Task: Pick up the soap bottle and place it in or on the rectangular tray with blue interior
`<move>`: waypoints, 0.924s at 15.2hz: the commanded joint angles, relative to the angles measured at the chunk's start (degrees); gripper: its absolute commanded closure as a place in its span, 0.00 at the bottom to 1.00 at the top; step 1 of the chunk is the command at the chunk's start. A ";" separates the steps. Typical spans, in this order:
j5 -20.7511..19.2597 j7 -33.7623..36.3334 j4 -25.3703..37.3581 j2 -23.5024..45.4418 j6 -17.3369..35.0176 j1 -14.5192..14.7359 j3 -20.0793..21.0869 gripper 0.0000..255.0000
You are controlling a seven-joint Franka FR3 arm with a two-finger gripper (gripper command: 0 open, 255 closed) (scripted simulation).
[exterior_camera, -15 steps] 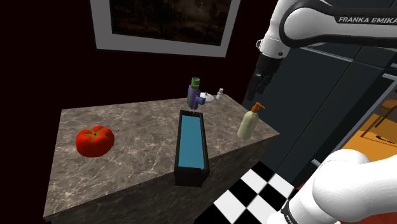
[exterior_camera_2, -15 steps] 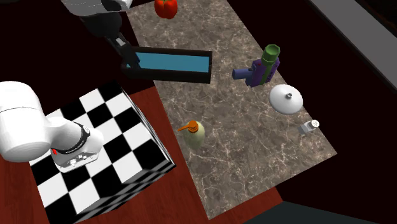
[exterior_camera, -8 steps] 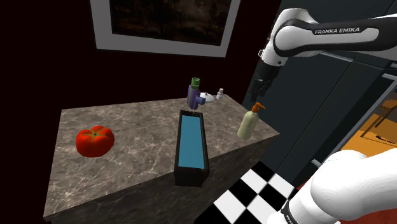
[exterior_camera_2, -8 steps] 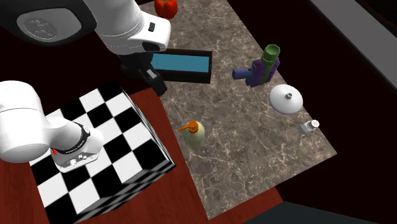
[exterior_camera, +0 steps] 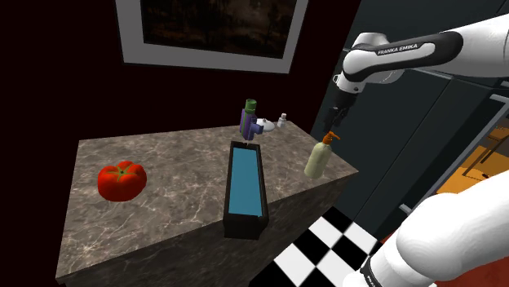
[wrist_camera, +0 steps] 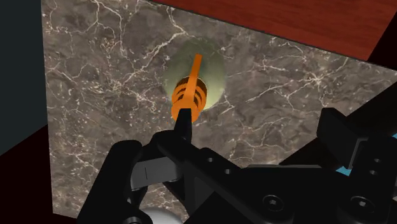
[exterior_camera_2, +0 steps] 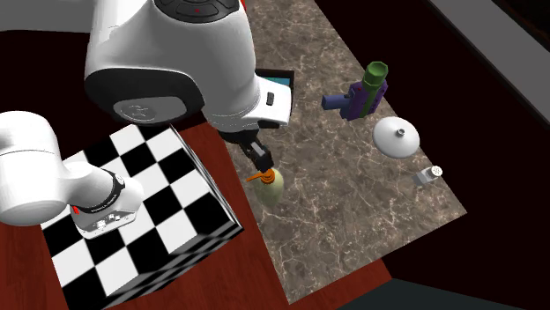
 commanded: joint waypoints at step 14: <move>3.53 -7.06 0.77 11.21 9.77 -0.68 -5.35 0.00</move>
